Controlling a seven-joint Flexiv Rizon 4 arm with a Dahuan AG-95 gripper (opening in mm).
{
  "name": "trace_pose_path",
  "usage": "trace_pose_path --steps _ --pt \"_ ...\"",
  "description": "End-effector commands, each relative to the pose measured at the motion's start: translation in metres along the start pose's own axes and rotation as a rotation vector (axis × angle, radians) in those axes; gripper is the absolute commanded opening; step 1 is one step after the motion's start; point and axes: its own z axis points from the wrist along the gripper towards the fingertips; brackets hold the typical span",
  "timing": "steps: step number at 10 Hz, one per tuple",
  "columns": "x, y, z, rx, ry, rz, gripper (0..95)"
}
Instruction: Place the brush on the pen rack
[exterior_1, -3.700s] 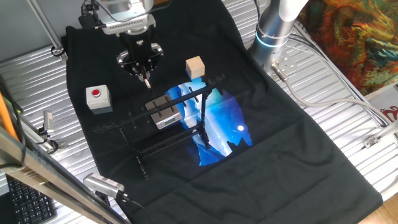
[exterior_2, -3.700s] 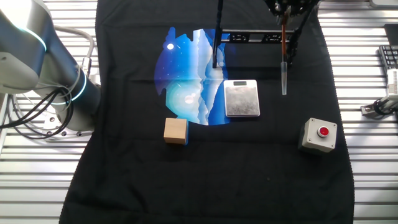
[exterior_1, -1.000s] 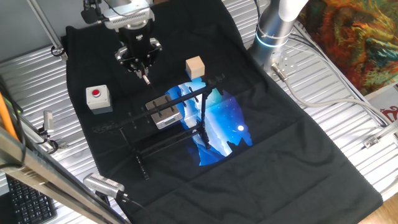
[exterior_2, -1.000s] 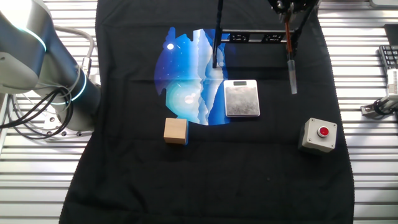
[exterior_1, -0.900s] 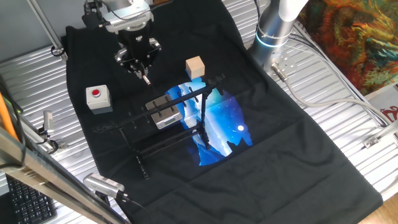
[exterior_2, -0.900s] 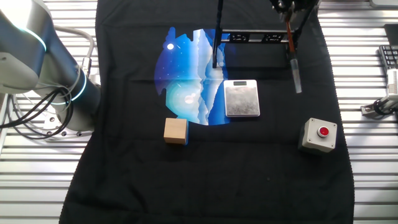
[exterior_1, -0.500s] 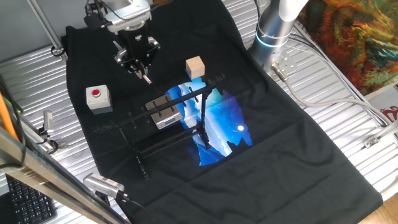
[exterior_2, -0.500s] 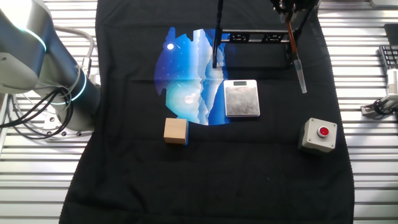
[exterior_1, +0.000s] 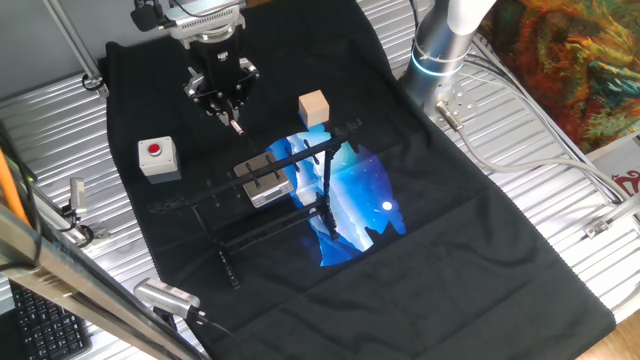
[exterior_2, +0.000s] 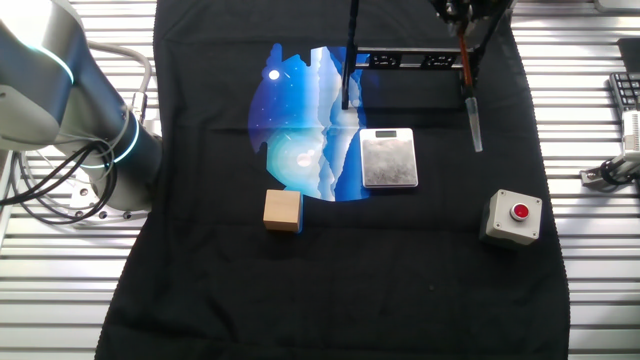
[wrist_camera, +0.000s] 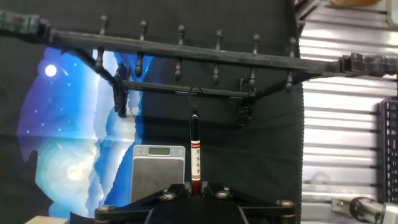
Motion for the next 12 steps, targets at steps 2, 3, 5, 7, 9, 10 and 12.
trace_pose_path --steps 2,3,5,7,9,10,12 --pt "-0.0007 -0.0015 -0.0007 -0.007 -0.013 0.027 0.0" --pt "-0.0008 -0.0014 -0.0007 -0.004 -0.019 0.037 0.0" --pt "-0.0011 -0.0014 -0.001 -0.003 -0.018 0.053 0.0" --pt "-0.0015 -0.0019 -0.001 -0.001 -0.008 0.071 0.0" --pt "-0.0023 -0.0041 -0.0008 0.003 -0.004 0.081 0.0" --pt "-0.0033 -0.0044 -0.0001 0.003 -0.004 0.087 0.0" --pt "-0.0055 -0.0081 0.0011 0.005 -0.004 0.088 0.0"
